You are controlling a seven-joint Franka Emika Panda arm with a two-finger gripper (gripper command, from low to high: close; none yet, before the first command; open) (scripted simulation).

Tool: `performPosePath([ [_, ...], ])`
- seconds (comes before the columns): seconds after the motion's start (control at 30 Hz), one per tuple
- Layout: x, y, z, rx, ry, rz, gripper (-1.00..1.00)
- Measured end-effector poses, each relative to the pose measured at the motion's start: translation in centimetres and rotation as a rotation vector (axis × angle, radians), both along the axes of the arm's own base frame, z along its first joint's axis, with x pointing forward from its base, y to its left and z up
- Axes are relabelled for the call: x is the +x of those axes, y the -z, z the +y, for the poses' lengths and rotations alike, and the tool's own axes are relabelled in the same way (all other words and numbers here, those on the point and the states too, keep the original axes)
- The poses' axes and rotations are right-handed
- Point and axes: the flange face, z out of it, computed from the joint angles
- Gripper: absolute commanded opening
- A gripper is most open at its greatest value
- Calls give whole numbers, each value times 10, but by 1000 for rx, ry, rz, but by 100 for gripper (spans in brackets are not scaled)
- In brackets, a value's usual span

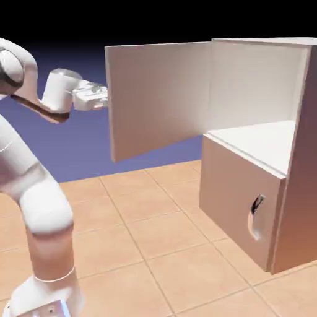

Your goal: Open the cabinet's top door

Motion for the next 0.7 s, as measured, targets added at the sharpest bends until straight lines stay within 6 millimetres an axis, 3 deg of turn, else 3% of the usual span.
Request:
performPosePath([
  [0.13, 1, 0, 18, 0, 45, 0, -100],
  [0.7, 8, 0, 64, 0, 160, 0, -100],
])
